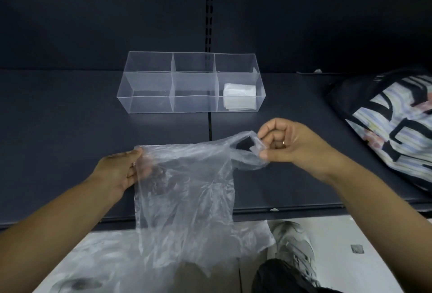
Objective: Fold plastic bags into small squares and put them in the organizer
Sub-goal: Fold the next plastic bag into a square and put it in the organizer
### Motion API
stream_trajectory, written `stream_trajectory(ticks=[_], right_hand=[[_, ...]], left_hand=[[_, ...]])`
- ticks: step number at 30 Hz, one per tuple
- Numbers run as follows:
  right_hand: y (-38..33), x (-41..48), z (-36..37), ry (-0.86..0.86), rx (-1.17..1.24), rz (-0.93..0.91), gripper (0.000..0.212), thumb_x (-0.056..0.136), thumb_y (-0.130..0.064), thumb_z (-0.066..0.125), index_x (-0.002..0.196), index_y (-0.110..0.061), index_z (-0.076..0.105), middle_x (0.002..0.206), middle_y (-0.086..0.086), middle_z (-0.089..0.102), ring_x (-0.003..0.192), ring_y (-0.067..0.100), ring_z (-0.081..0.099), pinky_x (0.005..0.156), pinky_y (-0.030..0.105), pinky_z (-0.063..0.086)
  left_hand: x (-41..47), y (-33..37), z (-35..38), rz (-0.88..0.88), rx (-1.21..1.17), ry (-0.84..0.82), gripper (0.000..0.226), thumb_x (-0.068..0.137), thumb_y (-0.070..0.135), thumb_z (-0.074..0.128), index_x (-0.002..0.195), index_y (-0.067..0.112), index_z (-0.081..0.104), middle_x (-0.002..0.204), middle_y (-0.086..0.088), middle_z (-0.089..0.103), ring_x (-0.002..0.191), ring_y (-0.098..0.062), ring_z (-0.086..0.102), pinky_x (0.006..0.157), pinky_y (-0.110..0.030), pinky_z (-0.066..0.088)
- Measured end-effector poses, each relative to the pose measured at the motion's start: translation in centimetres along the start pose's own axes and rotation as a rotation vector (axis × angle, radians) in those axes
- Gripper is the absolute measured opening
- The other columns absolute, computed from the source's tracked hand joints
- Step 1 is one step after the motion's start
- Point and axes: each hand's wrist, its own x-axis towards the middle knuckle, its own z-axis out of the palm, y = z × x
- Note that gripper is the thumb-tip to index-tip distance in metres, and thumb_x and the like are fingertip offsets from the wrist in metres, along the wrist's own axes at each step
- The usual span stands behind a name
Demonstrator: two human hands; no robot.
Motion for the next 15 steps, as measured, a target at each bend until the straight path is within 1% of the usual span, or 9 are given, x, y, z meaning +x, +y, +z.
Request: stream_trajectory(ticks=[2, 4, 6, 8, 9, 10, 11, 13, 15], right_hand=[[0.5, 0.5, 0.4, 0.255, -0.173, -0.009, 0.029, 0.076, 0.011, 0.068, 0.087, -0.014, 0.059, 0.068, 0.002, 0.061, 0.058, 0.011, 0.058, 0.060, 0.022, 0.052], [1.4, 0.9, 0.8, 0.545, -0.348, -0.010, 0.029, 0.079, 0.009, 0.061, 0.082, -0.020, 0.055, 0.064, -0.002, 0.055, 0.053, 0.011, 0.058, 0.056, 0.023, 0.052], [2.8, 1.1, 1.0, 0.759, -0.490, -0.057, 0.025, 0.081, 0.004, 0.058, 0.083, -0.021, 0.050, 0.062, -0.001, 0.051, 0.056, 0.019, 0.060, 0.057, 0.030, 0.054], [4.1, 1.3, 1.1, 0.838, -0.516, -0.112, 0.017, 0.089, -0.007, 0.058, 0.092, -0.020, 0.048, 0.065, 0.002, 0.056, 0.056, 0.022, 0.061, 0.058, 0.037, 0.053], [4.5, 1.5, 1.0, 0.845, -0.428, -0.099, 0.014, 0.092, -0.013, 0.057, 0.098, -0.020, 0.047, 0.069, 0.002, 0.061, 0.055, 0.020, 0.063, 0.058, 0.036, 0.053], [4.9, 1.7, 0.9, 0.829, -0.258, -0.052, 0.014, 0.094, -0.017, 0.057, 0.104, -0.018, 0.047, 0.075, 0.004, 0.066, 0.055, 0.018, 0.065, 0.057, 0.034, 0.054], [5.1, 1.9, 0.7, 0.783, -0.036, 0.016, 0.018, 0.095, -0.019, 0.058, 0.109, -0.015, 0.047, 0.082, 0.008, 0.069, 0.057, 0.018, 0.068, 0.056, 0.032, 0.056], [5.2, 2.0, 0.3, 0.613, 0.383, 0.161, 0.024, 0.095, -0.013, 0.058, 0.117, -0.009, 0.050, 0.092, 0.015, 0.072, 0.072, 0.022, 0.073, 0.060, 0.029, 0.058], [5.5, 2.0, -0.3, 0.441, 0.673, 0.260, 0.023, 0.094, -0.005, 0.055, 0.117, -0.007, 0.052, 0.105, 0.020, 0.071, 0.091, 0.028, 0.072, 0.070, 0.032, 0.059]], left_hand=[[0.0, 0.0, -0.1, 0.019, 0.020, 0.009, 0.010, 0.092, 0.016, 0.063, 0.094, 0.006, 0.065, 0.092, -0.010, 0.068, 0.079, -0.021, 0.066, 0.054, -0.028, 0.058], [-0.1, 0.0, 0.0, 0.039, 0.038, 0.008, 0.012, 0.091, 0.018, 0.064, 0.095, 0.007, 0.066, 0.094, -0.009, 0.069, 0.078, -0.020, 0.067, 0.061, -0.029, 0.056], [-0.4, -0.1, 0.3, 0.060, 0.042, -0.013, 0.010, 0.091, 0.019, 0.064, 0.090, 0.009, 0.066, 0.090, -0.008, 0.069, 0.071, -0.016, 0.068, 0.057, -0.027, 0.055], [-0.6, -0.3, 0.7, 0.070, 0.020, -0.030, 0.009, 0.092, 0.017, 0.063, 0.088, 0.009, 0.065, 0.087, -0.008, 0.069, 0.070, -0.016, 0.068, 0.050, -0.022, 0.055], [-0.7, -0.3, 0.9, 0.069, 0.006, -0.035, 0.008, 0.092, 0.016, 0.062, 0.088, 0.009, 0.065, 0.087, -0.008, 0.069, 0.073, -0.018, 0.068, 0.049, -0.021, 0.055], [-0.7, -0.3, 0.9, 0.066, -0.005, -0.037, 0.008, 0.092, 0.016, 0.062, 0.089, 0.009, 0.065, 0.088, -0.009, 0.070, 0.075, -0.019, 0.068, 0.049, -0.021, 0.055], [-0.7, -0.2, 0.9, 0.064, -0.010, -0.036, 0.008, 0.092, 0.016, 0.062, 0.090, 0.008, 0.065, 0.089, -0.010, 0.070, 0.075, -0.019, 0.068, 0.049, -0.021, 0.056], [-0.4, -0.1, 0.6, 0.059, -0.009, -0.029, 0.011, 0.092, 0.016, 0.061, 0.094, 0.007, 0.064, 0.090, -0.011, 0.070, 0.070, -0.018, 0.069, 0.051, -0.022, 0.057], [-0.2, 0.0, 0.3, 0.054, 0.001, -0.029, 0.013, 0.092, 0.018, 0.062, 0.098, 0.006, 0.064, 0.091, -0.011, 0.070, 0.065, -0.015, 0.071, 0.052, -0.022, 0.057]])
